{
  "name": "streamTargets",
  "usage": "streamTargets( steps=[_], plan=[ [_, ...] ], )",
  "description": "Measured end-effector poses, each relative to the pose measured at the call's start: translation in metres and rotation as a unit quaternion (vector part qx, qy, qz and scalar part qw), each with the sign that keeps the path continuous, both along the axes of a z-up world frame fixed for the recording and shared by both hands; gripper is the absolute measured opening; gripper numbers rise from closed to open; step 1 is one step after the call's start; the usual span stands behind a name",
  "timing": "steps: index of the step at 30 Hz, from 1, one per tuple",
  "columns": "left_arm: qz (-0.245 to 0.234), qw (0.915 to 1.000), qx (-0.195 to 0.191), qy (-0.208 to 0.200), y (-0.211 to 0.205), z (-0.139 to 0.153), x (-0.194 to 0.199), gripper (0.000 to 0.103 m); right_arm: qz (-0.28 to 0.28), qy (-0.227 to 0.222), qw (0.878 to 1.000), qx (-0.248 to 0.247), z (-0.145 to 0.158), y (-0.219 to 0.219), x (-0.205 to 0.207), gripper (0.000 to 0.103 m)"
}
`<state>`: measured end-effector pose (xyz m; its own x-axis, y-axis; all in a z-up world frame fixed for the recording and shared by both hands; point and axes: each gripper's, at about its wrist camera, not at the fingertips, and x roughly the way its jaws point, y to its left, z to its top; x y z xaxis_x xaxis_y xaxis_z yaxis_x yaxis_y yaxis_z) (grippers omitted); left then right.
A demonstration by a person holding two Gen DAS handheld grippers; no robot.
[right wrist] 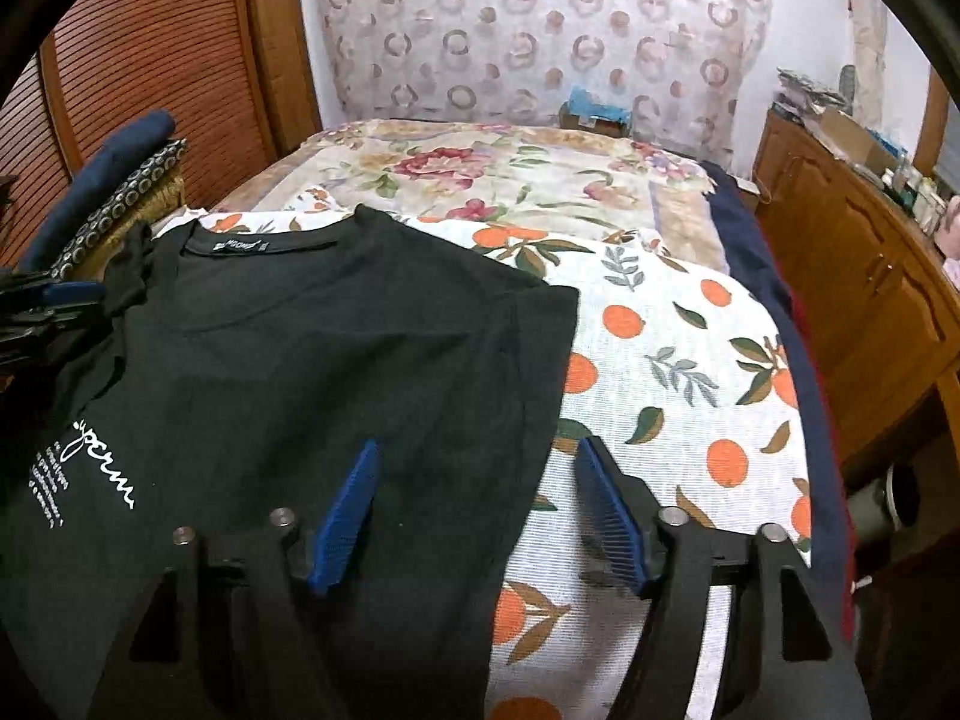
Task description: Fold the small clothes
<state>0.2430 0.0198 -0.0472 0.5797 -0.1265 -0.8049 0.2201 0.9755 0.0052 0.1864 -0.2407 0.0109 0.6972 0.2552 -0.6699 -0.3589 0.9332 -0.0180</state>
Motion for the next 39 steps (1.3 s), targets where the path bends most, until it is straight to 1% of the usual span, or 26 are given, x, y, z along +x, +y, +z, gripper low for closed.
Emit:
streamTargets(
  steps=[2, 5, 10, 14, 15, 16, 17, 20, 23, 24, 28, 30, 34, 39],
  plan=[
    [0.007, 0.9999, 0.003, 0.007, 0.0, -0.005, 0.007, 0.037, 0.001, -0.002, 1.0, -0.013, -0.001, 0.004, -0.002, 0.076],
    [0.014, 0.9998, 0.006, 0.014, 0.001, -0.009, 0.015, 0.037, 0.003, 0.001, 1.0, -0.007, -0.001, -0.001, 0.0, 0.078],
    [0.015, 0.9998, 0.012, 0.011, -0.001, -0.01, 0.019, 0.037, 0.003, 0.001, 1.0, -0.009, -0.001, -0.003, 0.0, 0.082],
    [0.017, 0.9997, 0.016, 0.009, -0.001, -0.011, 0.023, 0.037, 0.004, 0.002, 1.0, -0.01, -0.001, -0.002, 0.001, 0.082],
    [0.016, 0.9996, 0.019, 0.008, -0.001, -0.012, 0.023, 0.033, 0.004, 0.002, 1.0, -0.01, -0.001, -0.002, 0.001, 0.083],
    [0.015, 0.9995, 0.027, 0.005, -0.002, -0.012, 0.023, 0.017, 0.005, 0.002, 1.0, -0.009, -0.001, -0.003, 0.001, 0.083],
    [0.015, 0.9995, 0.029, 0.003, -0.002, -0.012, 0.021, 0.01, 0.005, 0.002, 1.0, -0.009, -0.001, -0.003, 0.0, 0.083],
    [0.002, 0.9999, 0.001, -0.01, 0.001, 0.0, 0.015, 0.008, 0.005, 0.002, 1.0, -0.009, -0.001, -0.003, 0.0, 0.083],
    [0.002, 0.999, -0.021, -0.039, 0.007, 0.024, 0.007, 0.007, 0.006, 0.002, 1.0, -0.01, -0.001, -0.003, 0.0, 0.084],
    [0.006, 0.9981, -0.027, -0.055, 0.012, 0.035, 0.004, 0.007, 0.006, 0.003, 1.0, -0.01, -0.001, -0.003, 0.001, 0.084],
    [0.025, 0.9946, -0.028, -0.097, 0.029, 0.062, -0.003, 0.007, 0.006, 0.003, 1.0, -0.011, -0.001, -0.004, 0.001, 0.084],
    [0.039, 0.9927, -0.031, -0.11, 0.041, 0.07, -0.005, 0.006, 0.006, 0.003, 1.0, -0.01, -0.001, -0.005, 0.002, 0.085],
    [0.058, 0.9906, -0.036, -0.119, 0.063, 0.074, -0.005, 0.006, 0.006, 0.003, 1.0, -0.011, -0.001, -0.006, 0.002, 0.085],
    [0.057, 0.9892, -0.036, -0.13, 0.069, 0.079, -0.013, 0.006, 0.007, 0.003, 1.0, -0.011, -0.001, -0.006, 0.002, 0.085]
  ],
)
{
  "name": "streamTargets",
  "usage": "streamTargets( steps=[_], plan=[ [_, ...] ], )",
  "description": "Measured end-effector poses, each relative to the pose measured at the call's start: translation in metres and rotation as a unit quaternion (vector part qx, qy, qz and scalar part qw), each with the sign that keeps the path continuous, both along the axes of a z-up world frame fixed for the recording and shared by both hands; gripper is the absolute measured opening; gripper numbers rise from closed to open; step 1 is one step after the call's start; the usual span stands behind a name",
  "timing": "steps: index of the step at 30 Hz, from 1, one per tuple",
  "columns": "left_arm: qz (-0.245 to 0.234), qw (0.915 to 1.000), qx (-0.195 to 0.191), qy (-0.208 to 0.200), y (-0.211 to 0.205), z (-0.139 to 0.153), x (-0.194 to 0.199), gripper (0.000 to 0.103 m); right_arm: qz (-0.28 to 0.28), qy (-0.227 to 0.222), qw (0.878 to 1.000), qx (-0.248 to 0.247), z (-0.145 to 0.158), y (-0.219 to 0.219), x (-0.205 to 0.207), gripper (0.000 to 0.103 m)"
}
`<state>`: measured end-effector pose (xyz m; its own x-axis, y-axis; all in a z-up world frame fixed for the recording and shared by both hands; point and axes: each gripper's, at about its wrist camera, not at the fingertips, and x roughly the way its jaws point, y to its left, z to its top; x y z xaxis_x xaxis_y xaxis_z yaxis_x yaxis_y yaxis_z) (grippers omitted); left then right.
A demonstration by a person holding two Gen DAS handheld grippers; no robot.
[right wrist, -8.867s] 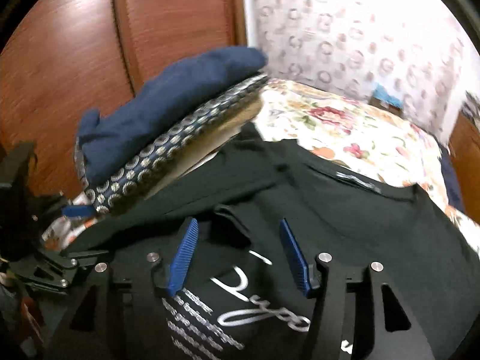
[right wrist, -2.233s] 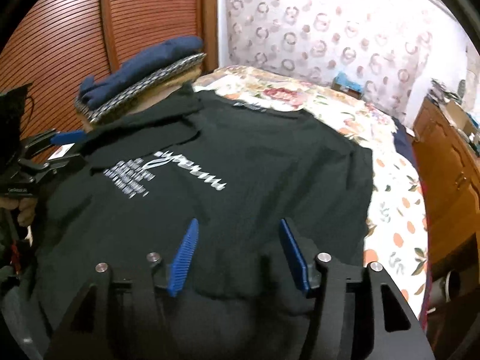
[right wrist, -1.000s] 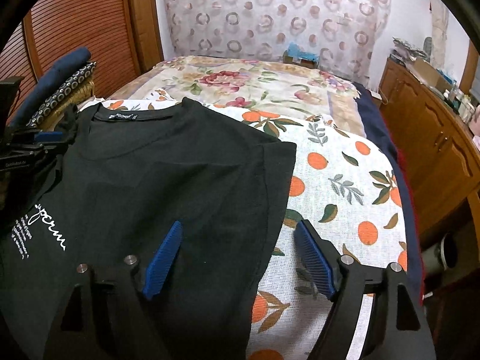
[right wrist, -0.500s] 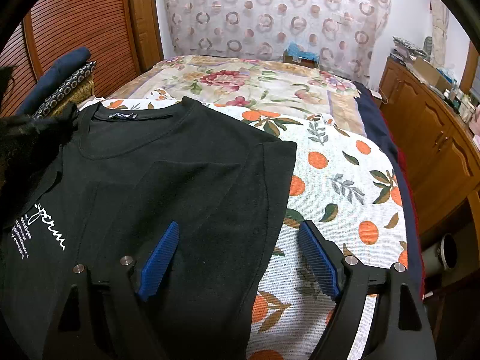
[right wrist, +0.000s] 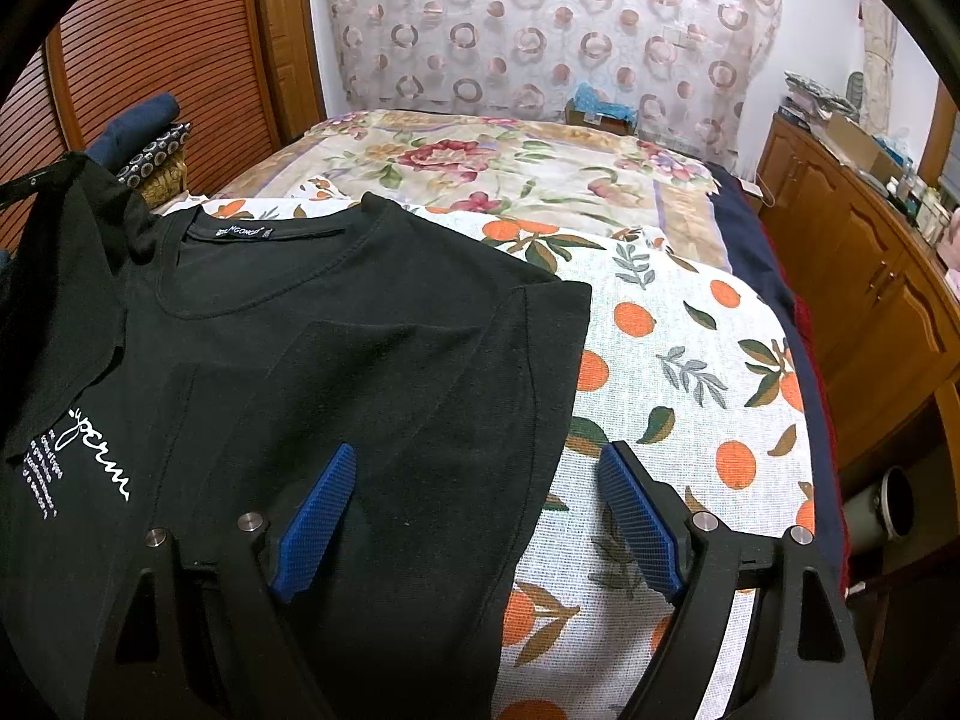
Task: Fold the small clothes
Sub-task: 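Lift the T-shirt with the left tool while the right tool grasps and lifts its other part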
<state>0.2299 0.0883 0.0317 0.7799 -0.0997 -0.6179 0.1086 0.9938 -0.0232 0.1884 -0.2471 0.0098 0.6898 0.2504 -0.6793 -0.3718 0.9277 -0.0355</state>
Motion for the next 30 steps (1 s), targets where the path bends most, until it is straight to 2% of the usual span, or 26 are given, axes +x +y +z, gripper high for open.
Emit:
streamTargets(
  steps=[8, 12, 15, 17, 20, 22, 24, 30],
  plan=[
    [-0.014, 0.9996, -0.019, -0.012, 0.001, 0.0, -0.015, 0.006, -0.01, -0.006, 1.0, 0.009, 0.008, -0.012, 0.007, 0.084],
    [-0.016, 0.9992, -0.031, -0.022, 0.001, 0.0, -0.029, 0.006, -0.012, 0.0, 1.0, 0.016, 0.012, -0.015, 0.021, 0.067],
    [-0.013, 0.9987, -0.036, -0.036, 0.001, 0.003, -0.042, 0.006, -0.027, 0.011, 1.0, -0.006, 0.007, -0.01, 0.036, 0.059],
    [-0.015, 0.9983, -0.04, -0.04, 0.002, 0.003, -0.051, 0.006, -0.029, 0.016, 0.999, 0.007, 0.006, -0.008, 0.04, 0.054],
    [-0.017, 0.9979, -0.044, -0.044, 0.002, 0.003, -0.063, 0.006, -0.023, 0.011, 1.0, 0.005, 0.006, 0.0, 0.039, 0.035],
    [-0.019, 0.9975, -0.049, -0.046, 0.002, 0.002, -0.072, 0.006, -0.01, 0.01, 1.0, 0.007, 0.008, 0.007, 0.038, 0.012],
    [-0.022, 0.997, -0.055, -0.051, 0.003, 0.002, -0.081, 0.006, -0.01, -0.006, 1.0, -0.001, 0.009, 0.013, 0.031, 0.006],
    [-0.025, 0.9949, -0.052, -0.083, 0.004, 0.014, -0.115, 0.006, -0.018, -0.078, 0.996, 0.027, 0.032, 0.011, -0.019, 0.005]
  ],
)
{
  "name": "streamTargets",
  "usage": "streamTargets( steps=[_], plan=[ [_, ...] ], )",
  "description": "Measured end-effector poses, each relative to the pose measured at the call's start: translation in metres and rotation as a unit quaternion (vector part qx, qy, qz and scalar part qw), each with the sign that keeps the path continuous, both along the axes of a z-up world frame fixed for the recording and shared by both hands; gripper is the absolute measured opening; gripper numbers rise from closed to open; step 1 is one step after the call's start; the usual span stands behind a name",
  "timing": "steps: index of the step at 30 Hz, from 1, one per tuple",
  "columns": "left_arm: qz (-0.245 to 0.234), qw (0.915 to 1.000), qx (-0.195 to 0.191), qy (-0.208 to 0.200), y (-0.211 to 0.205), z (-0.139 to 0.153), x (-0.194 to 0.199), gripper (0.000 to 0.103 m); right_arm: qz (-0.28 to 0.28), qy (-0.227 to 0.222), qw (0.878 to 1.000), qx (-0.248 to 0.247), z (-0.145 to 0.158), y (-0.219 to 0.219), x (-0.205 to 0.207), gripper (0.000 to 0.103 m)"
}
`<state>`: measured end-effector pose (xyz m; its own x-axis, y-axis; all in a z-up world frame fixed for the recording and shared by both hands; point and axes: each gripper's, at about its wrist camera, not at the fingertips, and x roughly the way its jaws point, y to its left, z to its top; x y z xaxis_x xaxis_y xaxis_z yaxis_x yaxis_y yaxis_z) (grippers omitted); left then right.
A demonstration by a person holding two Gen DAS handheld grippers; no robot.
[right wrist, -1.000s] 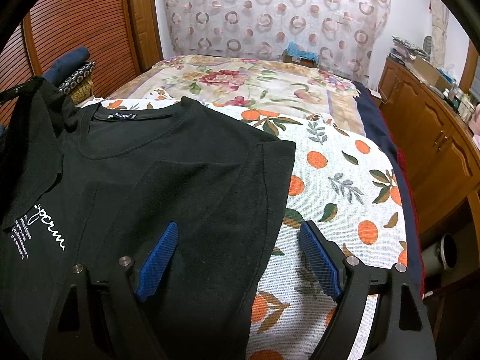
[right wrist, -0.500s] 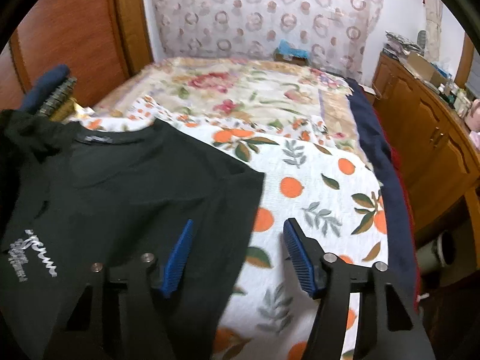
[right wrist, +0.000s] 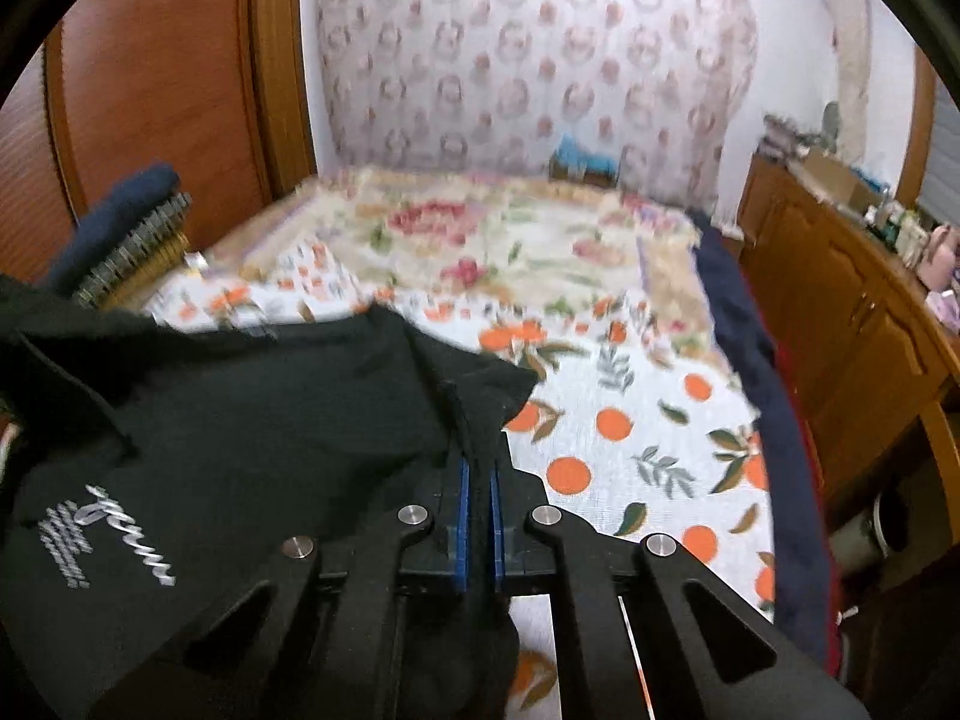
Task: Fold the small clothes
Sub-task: 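Lift the T-shirt with the left tool while the right tool grasps and lifts its other part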
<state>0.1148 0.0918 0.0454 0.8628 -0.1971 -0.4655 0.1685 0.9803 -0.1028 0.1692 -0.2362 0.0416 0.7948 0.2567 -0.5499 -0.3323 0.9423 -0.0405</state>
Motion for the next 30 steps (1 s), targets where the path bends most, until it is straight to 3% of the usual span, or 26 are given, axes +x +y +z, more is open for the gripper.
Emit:
streamTargets(
  steps=[6, 11, 16, 22, 24, 30],
  plan=[
    [-0.001, 0.9997, -0.001, -0.025, 0.008, 0.015, -0.039, 0.006, 0.001, -0.051, 0.998, 0.037, 0.024, -0.013, -0.071, 0.005],
    [0.022, 0.9983, 0.017, -0.051, 0.016, 0.01, -0.079, 0.006, 0.007, -0.075, 0.996, 0.047, 0.022, -0.024, -0.142, 0.005],
    [0.04, 0.9982, 0.016, -0.042, 0.019, -0.027, -0.117, 0.006, 0.008, -0.059, 0.997, 0.057, -0.013, -0.043, -0.206, 0.005],
    [0.065, 0.9974, -0.028, -0.017, 0.036, -0.055, -0.132, 0.006, -0.004, -0.022, 0.998, 0.066, -0.054, -0.052, -0.258, 0.005],
    [0.066, 0.9967, -0.045, -0.014, 0.039, -0.056, -0.138, 0.006, -0.012, -0.015, 0.997, 0.08, -0.059, -0.058, -0.266, 0.005],
    [0.077, 0.9963, -0.019, -0.033, 0.034, -0.046, -0.16, 0.006, -0.017, -0.024, 0.997, 0.077, -0.041, -0.056, -0.282, 0.005]
  ],
)
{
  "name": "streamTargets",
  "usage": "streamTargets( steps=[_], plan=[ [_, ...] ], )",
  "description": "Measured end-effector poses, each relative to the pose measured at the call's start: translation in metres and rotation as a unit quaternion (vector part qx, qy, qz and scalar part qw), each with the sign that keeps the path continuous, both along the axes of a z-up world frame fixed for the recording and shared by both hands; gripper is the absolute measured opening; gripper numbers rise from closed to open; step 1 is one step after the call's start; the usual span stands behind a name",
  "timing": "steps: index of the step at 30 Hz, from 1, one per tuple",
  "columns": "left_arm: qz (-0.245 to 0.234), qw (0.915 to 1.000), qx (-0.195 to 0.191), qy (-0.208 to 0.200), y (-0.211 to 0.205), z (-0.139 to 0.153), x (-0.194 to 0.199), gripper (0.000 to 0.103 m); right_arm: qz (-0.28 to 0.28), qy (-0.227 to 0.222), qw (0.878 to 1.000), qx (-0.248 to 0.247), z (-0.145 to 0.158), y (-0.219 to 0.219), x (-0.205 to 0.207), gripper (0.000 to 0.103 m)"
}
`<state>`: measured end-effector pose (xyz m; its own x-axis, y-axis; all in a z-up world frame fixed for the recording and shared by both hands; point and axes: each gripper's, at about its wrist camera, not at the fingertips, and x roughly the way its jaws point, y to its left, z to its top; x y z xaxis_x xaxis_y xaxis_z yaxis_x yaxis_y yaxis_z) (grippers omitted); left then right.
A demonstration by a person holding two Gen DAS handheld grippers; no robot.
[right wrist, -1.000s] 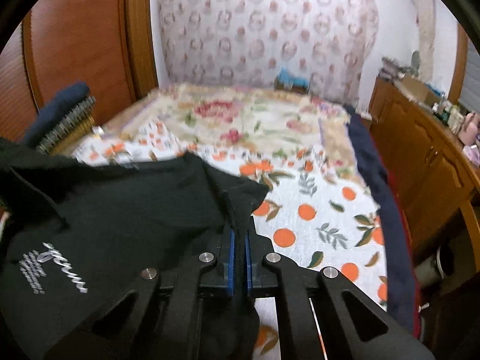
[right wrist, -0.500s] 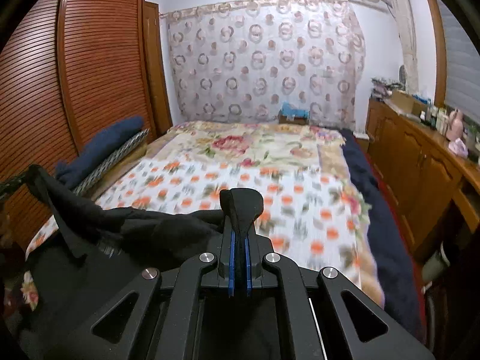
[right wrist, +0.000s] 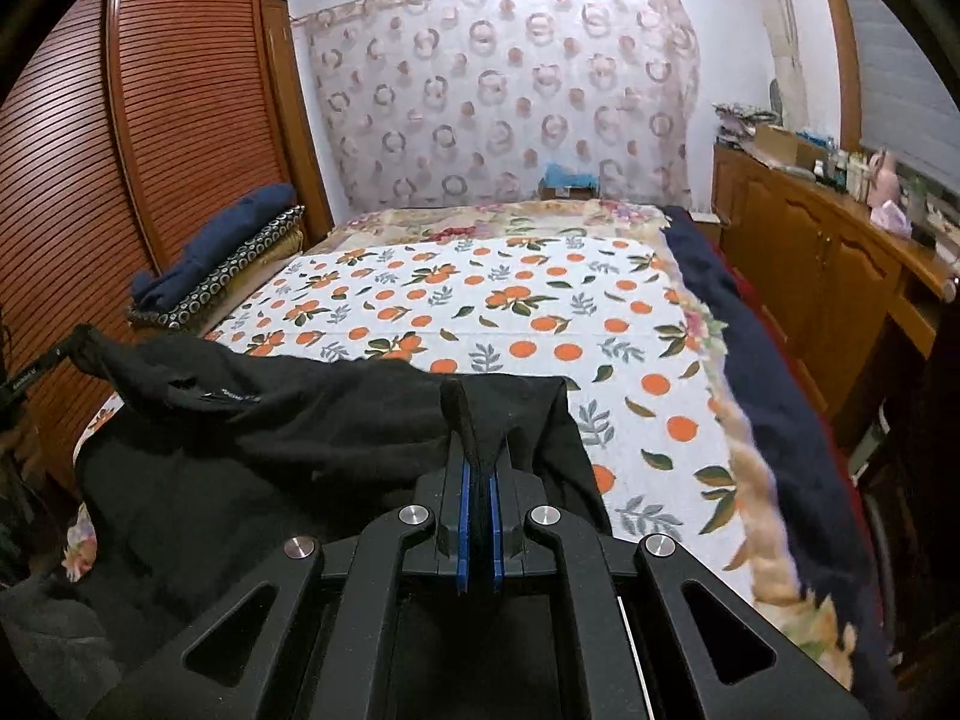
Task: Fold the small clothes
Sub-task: 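Lift the T-shirt with the left tool while the right tool grasps and lifts its other part, then lower the black T-shirt onto the quilt and open both tools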
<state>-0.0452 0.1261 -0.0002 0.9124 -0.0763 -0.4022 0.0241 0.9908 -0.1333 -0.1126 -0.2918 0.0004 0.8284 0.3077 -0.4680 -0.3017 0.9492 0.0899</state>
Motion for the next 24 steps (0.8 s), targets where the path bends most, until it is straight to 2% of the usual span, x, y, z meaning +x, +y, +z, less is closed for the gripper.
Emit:
streamTargets(
  steps=[7, 11, 14, 18, 21, 23, 24],
  plan=[
    [0.011, 0.9998, -0.007, 0.012, 0.01, 0.002, -0.02, 0.006, 0.015, -0.014, 1.0, -0.009, 0.015, -0.007, -0.027, 0.005],
    [0.001, 0.999, 0.012, 0.044, 0.008, -0.011, -0.022, 0.006, 0.02, 0.006, 0.999, -0.04, 0.003, -0.01, -0.032, 0.005],
    [0.004, 0.9963, 0.014, 0.085, 0.008, -0.037, -0.012, 0.006, 0.024, 0.044, 0.996, -0.076, -0.02, -0.003, -0.027, 0.005],
    [0.012, 0.9934, 0.006, 0.114, 0.012, -0.057, -0.007, 0.006, 0.014, 0.079, 0.995, -0.066, -0.044, -0.007, -0.014, 0.005],
    [0.009, 0.9932, 0.007, 0.116, 0.013, -0.059, -0.008, 0.008, 0.011, 0.083, 0.995, -0.054, -0.047, -0.011, -0.01, 0.005],
    [0.005, 0.9938, 0.009, 0.111, 0.013, -0.056, -0.01, 0.013, 0.013, 0.077, 0.995, -0.065, -0.044, -0.009, -0.012, 0.007],
    [0.011, 0.9941, 0.014, 0.107, 0.014, -0.053, -0.011, 0.024, 0.014, 0.07, 0.994, -0.079, -0.041, -0.007, -0.014, 0.011]
  ],
)
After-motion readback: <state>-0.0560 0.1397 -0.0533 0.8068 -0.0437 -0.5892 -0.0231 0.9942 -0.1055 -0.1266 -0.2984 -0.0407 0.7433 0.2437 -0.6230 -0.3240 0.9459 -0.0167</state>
